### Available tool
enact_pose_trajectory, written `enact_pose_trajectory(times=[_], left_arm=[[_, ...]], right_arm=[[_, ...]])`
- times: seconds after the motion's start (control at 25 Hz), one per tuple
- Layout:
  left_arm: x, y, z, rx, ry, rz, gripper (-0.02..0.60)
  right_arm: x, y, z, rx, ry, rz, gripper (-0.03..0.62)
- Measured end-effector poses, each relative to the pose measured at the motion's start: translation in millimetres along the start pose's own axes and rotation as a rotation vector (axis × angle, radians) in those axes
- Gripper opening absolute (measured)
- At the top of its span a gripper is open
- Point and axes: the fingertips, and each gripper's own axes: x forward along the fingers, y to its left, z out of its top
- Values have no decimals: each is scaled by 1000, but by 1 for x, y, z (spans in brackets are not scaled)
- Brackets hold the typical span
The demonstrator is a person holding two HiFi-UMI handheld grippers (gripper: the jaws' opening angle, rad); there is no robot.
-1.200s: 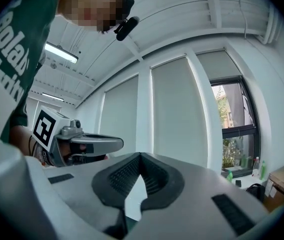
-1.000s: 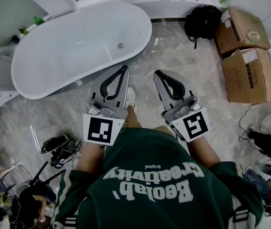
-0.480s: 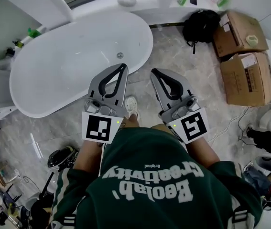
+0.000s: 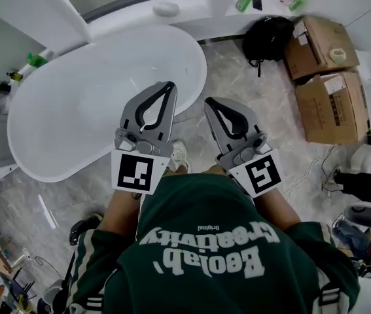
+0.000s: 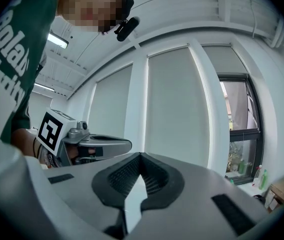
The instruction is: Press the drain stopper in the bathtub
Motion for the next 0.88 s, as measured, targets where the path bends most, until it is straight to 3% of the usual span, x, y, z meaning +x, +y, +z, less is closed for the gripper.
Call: enact_pose_trajectory(times=[0.48, 0.88], left_arm=[[-1, 30, -13, 2, 19, 35, 8], [-2, 68, -11, -10, -14, 146, 8]], right_arm=[[38, 7, 3, -37, 4, 55, 9], [78, 6, 9, -87, 13, 143, 9]])
